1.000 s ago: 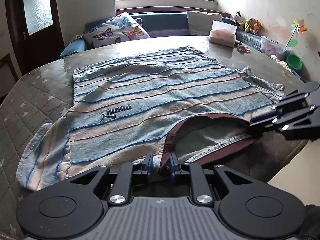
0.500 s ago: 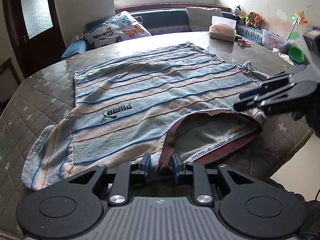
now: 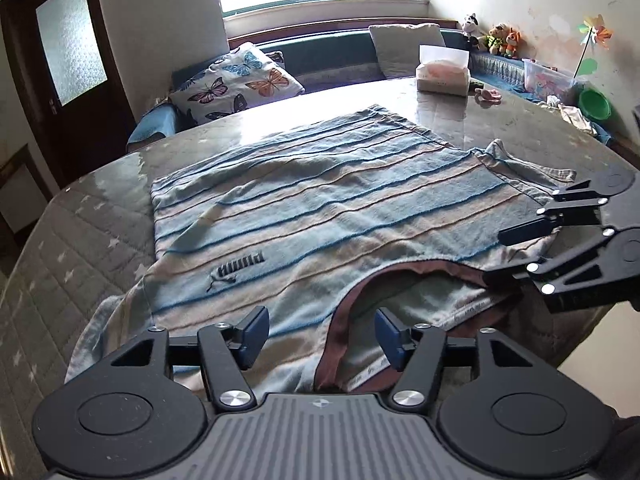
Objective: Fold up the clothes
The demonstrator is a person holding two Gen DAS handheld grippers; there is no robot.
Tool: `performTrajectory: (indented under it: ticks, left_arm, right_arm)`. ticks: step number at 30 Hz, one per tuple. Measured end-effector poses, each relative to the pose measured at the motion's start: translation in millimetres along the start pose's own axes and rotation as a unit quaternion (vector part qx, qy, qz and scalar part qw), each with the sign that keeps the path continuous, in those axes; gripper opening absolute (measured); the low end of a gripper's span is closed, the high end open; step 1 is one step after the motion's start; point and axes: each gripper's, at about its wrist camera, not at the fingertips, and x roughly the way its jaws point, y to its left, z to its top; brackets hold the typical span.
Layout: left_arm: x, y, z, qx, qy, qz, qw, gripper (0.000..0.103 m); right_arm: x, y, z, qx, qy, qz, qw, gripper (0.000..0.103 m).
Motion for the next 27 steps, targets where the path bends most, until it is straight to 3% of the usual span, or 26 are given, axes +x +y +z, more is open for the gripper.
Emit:
performTrajectory:
  ticks: [13, 27]
  left_arm:
    - [22.5, -30.8, 20.3, 0.025, 0.004, -0.006, 0.9997, 0.074]
    - [41.7, -57.6, 37.8, 0.045, 0.009, -0.016, 0.9988, 0.084]
  right_arm:
    - [-21.5, -43.4, -24.2, 0.080, -0.008, -0.034, 0.996, 0.052]
    - [-37.6, -68.6, -37.0, 0.121, -0.032, -0.059, 0.990, 0.059]
